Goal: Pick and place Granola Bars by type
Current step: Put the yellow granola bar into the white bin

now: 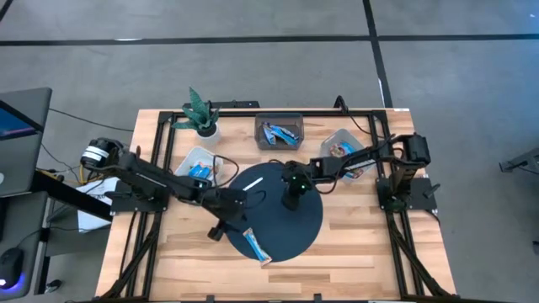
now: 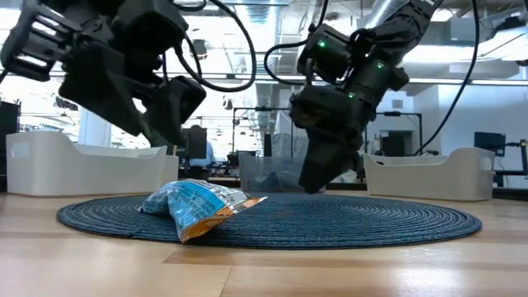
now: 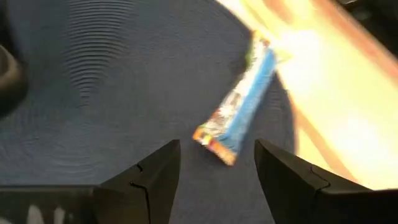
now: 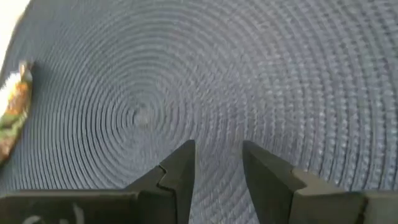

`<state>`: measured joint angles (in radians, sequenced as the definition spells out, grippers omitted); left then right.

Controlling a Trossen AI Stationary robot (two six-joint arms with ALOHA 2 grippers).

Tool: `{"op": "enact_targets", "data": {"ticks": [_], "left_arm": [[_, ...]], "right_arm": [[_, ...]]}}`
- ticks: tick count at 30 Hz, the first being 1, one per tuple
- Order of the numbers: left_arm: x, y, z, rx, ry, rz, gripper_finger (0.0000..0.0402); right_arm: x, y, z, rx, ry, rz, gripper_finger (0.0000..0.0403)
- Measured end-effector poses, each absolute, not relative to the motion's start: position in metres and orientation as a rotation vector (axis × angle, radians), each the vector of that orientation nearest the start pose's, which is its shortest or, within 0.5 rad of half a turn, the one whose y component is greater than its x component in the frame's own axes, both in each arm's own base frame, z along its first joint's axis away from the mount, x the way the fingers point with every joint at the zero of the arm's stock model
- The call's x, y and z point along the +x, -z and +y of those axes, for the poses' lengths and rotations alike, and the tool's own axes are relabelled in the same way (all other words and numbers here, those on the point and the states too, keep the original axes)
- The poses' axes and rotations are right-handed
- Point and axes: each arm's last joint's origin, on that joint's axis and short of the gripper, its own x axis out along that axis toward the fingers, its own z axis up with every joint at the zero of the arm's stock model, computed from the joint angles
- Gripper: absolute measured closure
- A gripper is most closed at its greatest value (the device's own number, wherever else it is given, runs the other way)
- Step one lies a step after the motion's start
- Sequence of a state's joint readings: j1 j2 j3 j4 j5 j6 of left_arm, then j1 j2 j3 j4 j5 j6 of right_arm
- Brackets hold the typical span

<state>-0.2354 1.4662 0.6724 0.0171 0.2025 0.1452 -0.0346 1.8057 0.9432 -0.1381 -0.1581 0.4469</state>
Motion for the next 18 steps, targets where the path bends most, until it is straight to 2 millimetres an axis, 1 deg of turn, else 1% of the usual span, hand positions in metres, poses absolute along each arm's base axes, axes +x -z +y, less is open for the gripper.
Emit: {"op": "enact_targets", "data": {"ticks": [2, 4, 7, 10, 15, 18], "left_arm": [[0.267, -0.166, -0.072, 0.170, 0.429, 0.746, 0.0201], [0.271, -0.165, -0.073, 0.154, 0.420, 0.718, 0.0201], [0.280, -0.155, -0.078, 0.117, 0.462, 0.703, 0.0201], [0.291, -0.144, -0.085, 0.120, 0.499, 0.764, 0.0201], [0.309, -0.139, -0.096, 0.164, 0.541, 0.778, 0.0201], [0.315, -0.133, -0.101, 0.188, 0.556, 0.792, 0.0201]], "right_arm": [[0.338, -0.132, -0.006, 0.482, 0.099, 1.018, 0.0278], [0.338, -0.132, -0.005, 0.476, 0.094, 1.019, 0.0278], [0.338, -0.132, -0.005, 0.476, 0.094, 1.018, 0.0278], [0.337, -0.131, -0.005, 0.476, 0.095, 1.024, 0.0278], [0.337, -0.131, -0.005, 0.475, 0.096, 1.031, 0.0278], [0.336, -0.131, -0.005, 0.469, 0.094, 1.036, 0.0278]]}}
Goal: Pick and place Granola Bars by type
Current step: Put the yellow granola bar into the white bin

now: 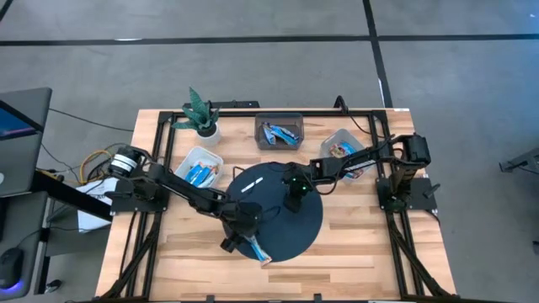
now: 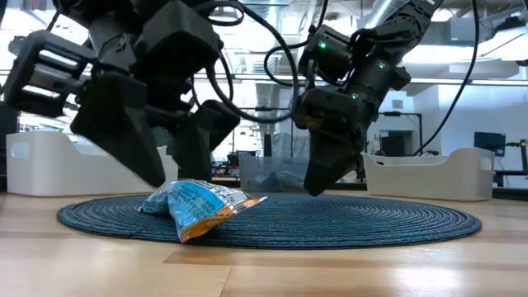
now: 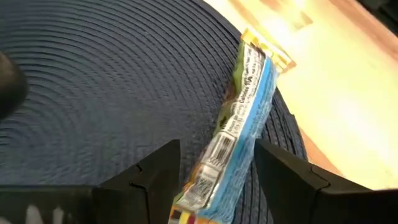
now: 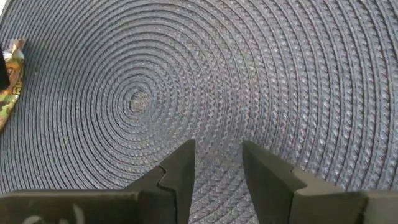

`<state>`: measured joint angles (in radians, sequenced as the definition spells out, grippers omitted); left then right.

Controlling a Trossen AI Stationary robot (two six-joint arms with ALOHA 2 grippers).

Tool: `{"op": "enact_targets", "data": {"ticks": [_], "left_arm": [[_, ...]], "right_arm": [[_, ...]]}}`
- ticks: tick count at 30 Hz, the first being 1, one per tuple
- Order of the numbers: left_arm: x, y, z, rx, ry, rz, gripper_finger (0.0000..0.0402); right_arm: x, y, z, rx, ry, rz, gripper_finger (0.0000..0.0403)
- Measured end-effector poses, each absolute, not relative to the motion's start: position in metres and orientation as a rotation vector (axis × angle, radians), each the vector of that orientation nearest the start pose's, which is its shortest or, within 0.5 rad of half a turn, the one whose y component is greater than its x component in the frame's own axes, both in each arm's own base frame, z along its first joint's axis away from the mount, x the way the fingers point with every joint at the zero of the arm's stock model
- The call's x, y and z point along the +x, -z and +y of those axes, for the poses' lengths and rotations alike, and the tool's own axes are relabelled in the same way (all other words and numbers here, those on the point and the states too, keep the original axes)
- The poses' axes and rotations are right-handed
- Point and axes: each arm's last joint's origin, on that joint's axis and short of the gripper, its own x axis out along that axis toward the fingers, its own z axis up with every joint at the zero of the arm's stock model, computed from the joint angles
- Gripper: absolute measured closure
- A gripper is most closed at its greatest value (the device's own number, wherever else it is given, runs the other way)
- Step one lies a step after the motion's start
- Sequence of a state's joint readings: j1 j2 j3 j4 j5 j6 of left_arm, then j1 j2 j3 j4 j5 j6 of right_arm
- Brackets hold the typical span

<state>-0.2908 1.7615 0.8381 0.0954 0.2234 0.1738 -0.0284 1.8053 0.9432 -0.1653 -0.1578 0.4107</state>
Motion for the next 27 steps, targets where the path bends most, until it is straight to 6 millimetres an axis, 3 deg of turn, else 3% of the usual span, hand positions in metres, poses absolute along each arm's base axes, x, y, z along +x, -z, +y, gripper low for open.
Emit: {"op": "enact_targets", "data": {"ticks": [8, 15, 22, 27], "left_arm": [[0.320, -0.116, -0.107, 0.149, 0.590, 0.862, 0.0204], [0.320, -0.118, -0.106, 0.093, 0.554, 0.897, 0.0266], [0.331, -0.133, -0.110, 0.047, 0.528, 0.955, 0.0336], [0.340, -0.152, -0.108, 0.056, 0.516, 1.022, 0.0342]], "right_arm": [[0.335, -0.130, -0.005, 0.467, 0.096, 1.050, 0.0278], [0.335, -0.130, -0.005, 0.467, 0.096, 1.053, 0.0278], [0.335, -0.130, -0.004, 0.466, 0.094, 1.056, 0.0278], [0.335, -0.130, -0.004, 0.466, 0.095, 1.057, 0.0278]]}}
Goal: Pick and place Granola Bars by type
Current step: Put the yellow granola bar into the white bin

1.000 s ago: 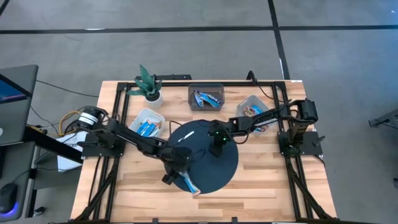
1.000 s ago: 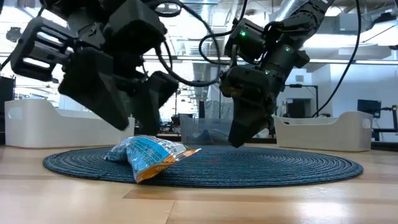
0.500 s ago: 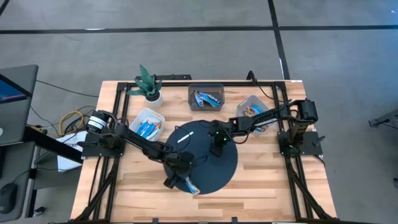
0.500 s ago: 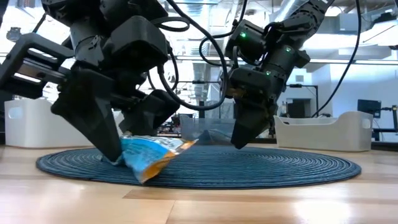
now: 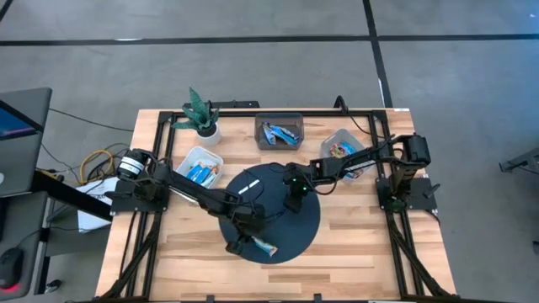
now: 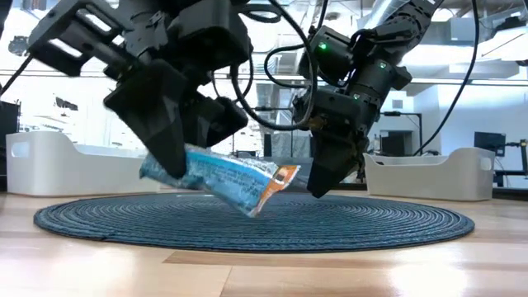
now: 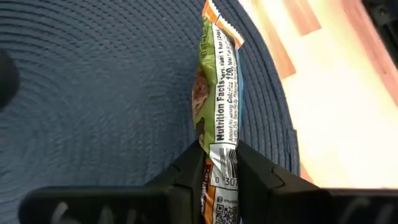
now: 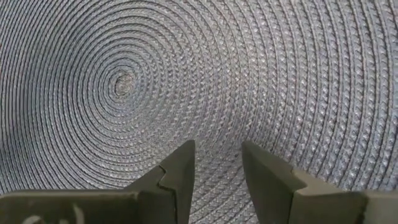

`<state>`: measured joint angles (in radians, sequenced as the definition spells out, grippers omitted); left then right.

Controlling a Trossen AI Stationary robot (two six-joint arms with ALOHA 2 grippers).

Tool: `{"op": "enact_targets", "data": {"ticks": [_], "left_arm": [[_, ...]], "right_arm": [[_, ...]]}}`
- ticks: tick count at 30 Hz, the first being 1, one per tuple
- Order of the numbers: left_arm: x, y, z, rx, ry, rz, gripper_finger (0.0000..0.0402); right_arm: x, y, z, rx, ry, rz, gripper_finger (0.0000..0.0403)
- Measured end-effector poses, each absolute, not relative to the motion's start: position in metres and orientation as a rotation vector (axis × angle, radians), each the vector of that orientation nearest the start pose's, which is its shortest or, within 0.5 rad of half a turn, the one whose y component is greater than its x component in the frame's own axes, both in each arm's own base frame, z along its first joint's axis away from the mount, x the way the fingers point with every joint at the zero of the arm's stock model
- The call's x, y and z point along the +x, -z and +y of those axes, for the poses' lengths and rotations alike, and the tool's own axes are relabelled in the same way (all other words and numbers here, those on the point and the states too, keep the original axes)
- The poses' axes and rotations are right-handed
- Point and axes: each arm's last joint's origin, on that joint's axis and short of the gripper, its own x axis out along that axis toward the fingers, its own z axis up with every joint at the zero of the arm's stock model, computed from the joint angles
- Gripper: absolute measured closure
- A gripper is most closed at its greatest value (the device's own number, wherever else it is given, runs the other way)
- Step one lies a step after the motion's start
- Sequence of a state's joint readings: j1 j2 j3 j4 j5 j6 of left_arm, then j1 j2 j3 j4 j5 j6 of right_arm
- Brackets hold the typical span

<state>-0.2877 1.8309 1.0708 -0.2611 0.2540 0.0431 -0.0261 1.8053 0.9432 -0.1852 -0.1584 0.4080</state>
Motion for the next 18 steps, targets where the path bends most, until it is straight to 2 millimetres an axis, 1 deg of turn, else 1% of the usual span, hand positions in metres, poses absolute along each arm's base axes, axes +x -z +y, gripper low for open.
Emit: {"op": "enact_targets", "data": {"ticks": [6, 10, 12, 15, 18], "left_arm": [[0.346, -0.168, -0.093, 0.073, 0.456, 1.124, 0.0340], [0.348, -0.180, -0.075, 0.072, 0.403, 1.202, 0.0346], [0.347, -0.193, -0.065, 0.073, 0.360, 1.228, 0.0347], [0.344, -0.220, -0.048, 0.079, 0.284, 1.196, 0.0345], [0.333, -0.249, -0.032, 0.105, 0.178, 1.158, 0.0344]], "right_arm": [[0.334, -0.130, -0.005, 0.466, 0.098, 1.057, 0.0278], [0.334, -0.130, -0.005, 0.464, 0.099, 1.058, 0.0278], [0.334, -0.130, -0.004, 0.455, 0.090, 1.057, 0.0278], [0.334, -0.130, -0.004, 0.426, 0.073, 1.062, 0.0278], [0.334, -0.129, -0.004, 0.421, 0.070, 1.065, 0.0278]]}}
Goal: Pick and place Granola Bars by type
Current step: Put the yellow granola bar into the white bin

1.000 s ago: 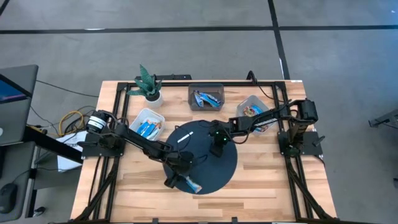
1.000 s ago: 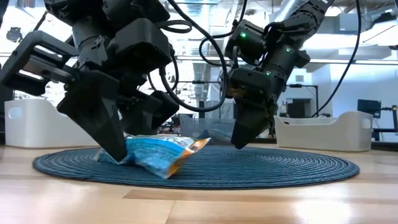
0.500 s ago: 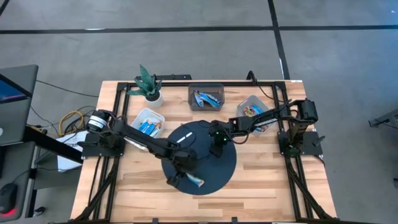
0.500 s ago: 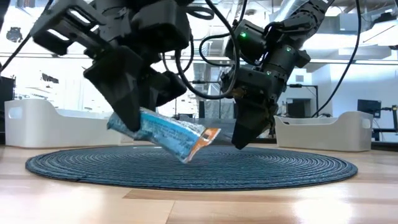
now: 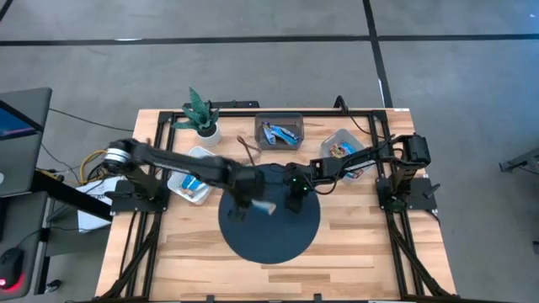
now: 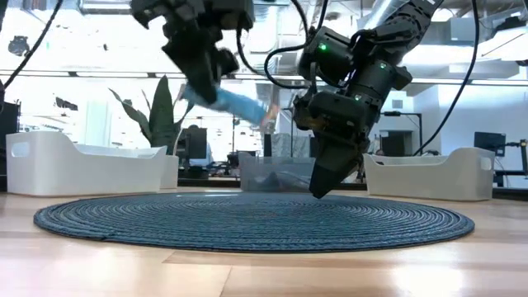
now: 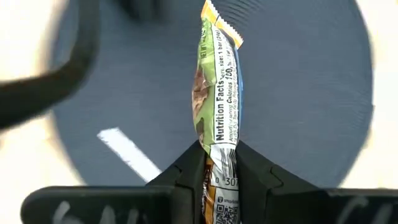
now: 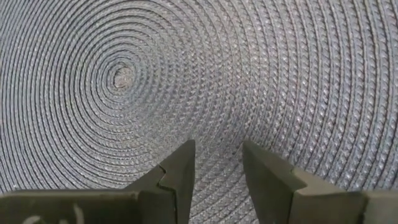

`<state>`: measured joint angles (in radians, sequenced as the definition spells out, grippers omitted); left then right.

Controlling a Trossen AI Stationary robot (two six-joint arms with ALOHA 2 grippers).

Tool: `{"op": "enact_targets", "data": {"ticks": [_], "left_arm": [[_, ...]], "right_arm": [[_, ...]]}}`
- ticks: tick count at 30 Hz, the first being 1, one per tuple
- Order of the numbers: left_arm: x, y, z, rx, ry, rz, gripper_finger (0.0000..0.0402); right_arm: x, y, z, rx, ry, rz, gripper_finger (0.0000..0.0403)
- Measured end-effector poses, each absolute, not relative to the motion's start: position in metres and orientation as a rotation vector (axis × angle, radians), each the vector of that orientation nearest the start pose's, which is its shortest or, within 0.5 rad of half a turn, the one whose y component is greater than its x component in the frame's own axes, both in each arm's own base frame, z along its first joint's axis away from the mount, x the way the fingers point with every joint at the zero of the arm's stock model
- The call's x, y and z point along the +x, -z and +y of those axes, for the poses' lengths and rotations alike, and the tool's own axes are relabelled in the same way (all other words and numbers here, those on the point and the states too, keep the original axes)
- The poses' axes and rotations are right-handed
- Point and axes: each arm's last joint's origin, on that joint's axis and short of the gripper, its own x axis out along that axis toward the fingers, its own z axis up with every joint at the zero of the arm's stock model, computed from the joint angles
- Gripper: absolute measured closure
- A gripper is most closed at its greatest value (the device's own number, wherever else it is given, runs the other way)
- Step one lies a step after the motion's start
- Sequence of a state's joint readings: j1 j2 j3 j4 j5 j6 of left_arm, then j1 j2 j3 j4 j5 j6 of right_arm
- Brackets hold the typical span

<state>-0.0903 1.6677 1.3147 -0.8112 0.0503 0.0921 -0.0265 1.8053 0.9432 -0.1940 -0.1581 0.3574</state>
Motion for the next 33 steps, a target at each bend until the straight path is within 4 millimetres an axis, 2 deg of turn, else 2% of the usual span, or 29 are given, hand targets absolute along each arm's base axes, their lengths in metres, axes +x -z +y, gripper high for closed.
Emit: {"op": "enact_targets", "data": {"ticks": [3, 7, 13, 18, 22, 28, 33], "left_arm": [[0.313, -0.277, -0.015, 0.125, 0.037, 1.121, 0.0344], [0.275, -0.308, 0.004, 0.111, -0.193, 1.106, 0.0344], [0.207, -0.328, 0.013, 0.034, -0.481, 1.052, 0.0343], [0.160, -0.318, 0.015, -0.097, -0.630, 0.969, 0.0343], [0.137, -0.293, 0.013, -0.221, -0.654, 0.964, 0.0343], [0.119, -0.258, 0.012, -0.352, -0.733, 0.986, 0.0342], [0.117, -0.247, 0.012, -0.359, -0.732, 0.998, 0.0320]], "right_arm": [[0.334, -0.129, -0.004, 0.420, 0.070, 1.065, 0.0278], [0.334, -0.129, -0.004, 0.403, 0.061, 1.065, 0.0278], [0.333, -0.129, -0.004, 0.404, 0.062, 1.070, 0.0278], [0.333, -0.129, -0.005, 0.404, 0.064, 1.069, 0.0278], [0.333, -0.129, -0.005, 0.405, 0.064, 1.069, 0.0278], [0.333, -0.129, -0.005, 0.405, 0.064, 1.069, 0.0278], [0.333, -0.129, -0.005, 0.406, 0.065, 1.069, 0.0278]]}}
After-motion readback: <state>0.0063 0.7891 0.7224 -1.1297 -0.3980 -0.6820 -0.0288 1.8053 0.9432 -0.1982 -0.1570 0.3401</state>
